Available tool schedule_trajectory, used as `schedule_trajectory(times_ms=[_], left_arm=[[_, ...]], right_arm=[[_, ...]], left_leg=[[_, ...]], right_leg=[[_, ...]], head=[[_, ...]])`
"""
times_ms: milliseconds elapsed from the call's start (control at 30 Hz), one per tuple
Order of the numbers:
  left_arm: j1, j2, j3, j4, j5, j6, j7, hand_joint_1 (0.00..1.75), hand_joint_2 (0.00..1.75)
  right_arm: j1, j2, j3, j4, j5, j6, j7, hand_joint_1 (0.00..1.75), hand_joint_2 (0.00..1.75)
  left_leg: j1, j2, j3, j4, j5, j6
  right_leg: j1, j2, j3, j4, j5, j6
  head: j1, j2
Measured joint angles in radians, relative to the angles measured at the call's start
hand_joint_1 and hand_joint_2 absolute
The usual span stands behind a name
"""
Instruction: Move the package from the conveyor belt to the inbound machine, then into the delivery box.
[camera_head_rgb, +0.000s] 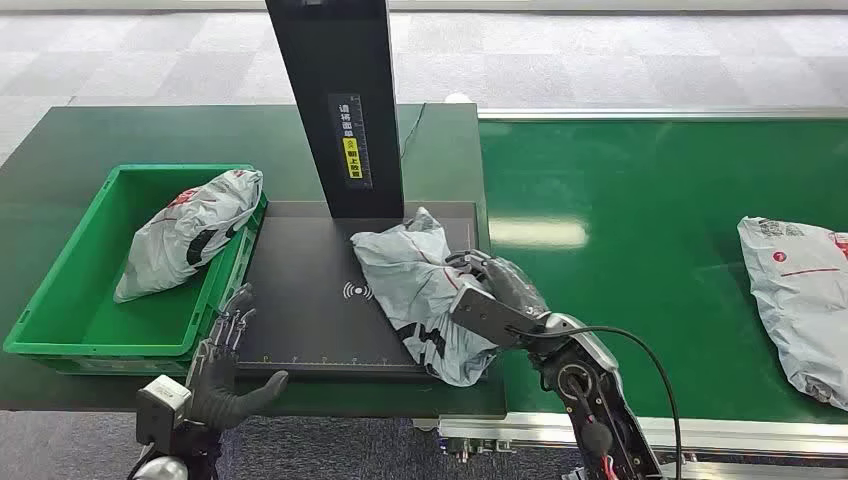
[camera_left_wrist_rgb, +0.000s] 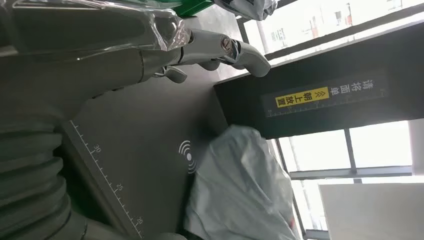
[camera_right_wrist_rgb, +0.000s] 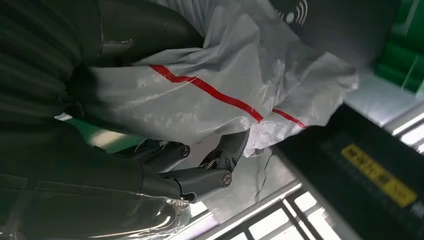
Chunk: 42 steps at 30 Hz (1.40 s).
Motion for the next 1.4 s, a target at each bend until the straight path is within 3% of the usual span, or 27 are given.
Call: schedule_trajectory(times_ms=[267, 500, 533, 567, 633, 667, 700, 967, 1200, 1400], left_arm=[[-0.008, 0.013, -0.004, 0.014, 0.015, 0.002, -0.008, 0.00, 1.75], [-0.016, 0.025, -0.011, 0.028, 0.027, 0.004, -0.013, 0.00, 1.75], [-0.017, 0.026, -0.012, 0.031, 0.029, 0.004, -0.014, 0.00, 1.75], [-0.018, 0.027, -0.013, 0.033, 0.031, 0.004, -0.016, 0.00, 1.75], [-0.018, 0.029, -0.015, 0.035, 0.034, 0.005, -0.019, 0.00, 1.75], [-0.018, 0.029, -0.016, 0.035, 0.036, 0.005, -0.020, 0.00, 1.75], [-0.018, 0.029, -0.016, 0.035, 0.042, 0.005, -0.020, 0.00, 1.75], [-0.009, 0.023, -0.028, 0.024, 0.069, -0.004, -0.018, 0.00, 1.75], [-0.011, 0.018, -0.052, -0.005, -0.008, 0.048, -0.014, 0.00, 1.75], [-0.032, 0.027, -0.125, -0.027, -0.174, 0.138, -0.004, 0.00, 1.75]], right_arm=[[-0.139, -0.018, 0.181, 0.192, -0.035, 0.035, -0.057, 1.75, 1.75], [-0.183, -0.029, 0.257, 0.260, -0.134, 0.064, -0.142, 1.75, 1.75], [-0.183, -0.031, 0.263, 0.264, -0.148, 0.067, -0.157, 1.51, 1.75], [-0.183, -0.033, 0.269, 0.267, -0.160, 0.067, -0.169, 1.14, 1.75], [-0.182, -0.036, 0.275, 0.271, -0.182, 0.051, -0.186, 0.27, 1.75], [-0.181, -0.038, 0.276, 0.271, -0.190, 0.034, -0.190, 0.07, 1.75], [-0.180, -0.040, 0.276, 0.271, -0.194, 0.006, -0.192, 0.00, 1.75], [-0.106, -0.046, 0.219, 0.201, -0.190, -0.217, -0.142, 0.00, 1.75], [-0.033, -0.030, 0.136, 0.133, -0.212, -0.288, -0.128, 0.00, 1.75], [0.048, 0.010, 0.036, 0.055, -0.362, -0.294, -0.164, 0.00, 1.75]], left_leg=[[0.000, 0.000, 0.000, 0.000, 0.000, 0.000], [0.000, 0.000, 0.001, 0.000, 0.000, 0.000], [0.000, 0.000, 0.001, 0.000, 0.000, 0.000], [0.000, 0.000, 0.001, 0.000, 0.000, 0.000], [0.000, 0.000, 0.001, 0.000, 0.000, 0.000], [0.000, 0.000, 0.001, 0.000, 0.000, 0.000], [0.000, 0.000, 0.001, 0.000, 0.000, 0.000], [0.000, -0.001, 0.001, 0.000, 0.000, 0.000], [0.000, 0.000, 0.001, 0.000, 0.000, 0.000], [0.000, -0.001, 0.001, 0.000, 0.000, 0.000]], right_leg=[[0.000, 0.000, 0.000, 0.000, 0.000, 0.000], [0.000, 0.000, 0.000, 0.000, 0.000, 0.000], [0.000, 0.000, 0.000, 0.000, 0.000, 0.000], [0.000, 0.000, 0.000, 0.000, 0.000, 0.000], [0.000, 0.000, 0.000, 0.000, 0.000, 0.000], [0.000, 0.000, 0.000, 0.000, 0.000, 0.000], [0.000, 0.000, 0.000, 0.000, 0.000, 0.000], [0.000, 0.000, 0.000, 0.000, 0.000, 0.000], [0.000, 0.000, 0.000, 0.000, 0.000, 0.000], [0.000, 0.000, 0.000, 0.000, 0.000, 0.000]], head=[[0.000, 0.000], [0.000, 0.000], [0.000, 0.000], [0.000, 0.000], [0.000, 0.000], [0.000, 0.000], [0.000, 0.000], [0.000, 0.000], [0.000, 0.000], [0.000, 0.000]])
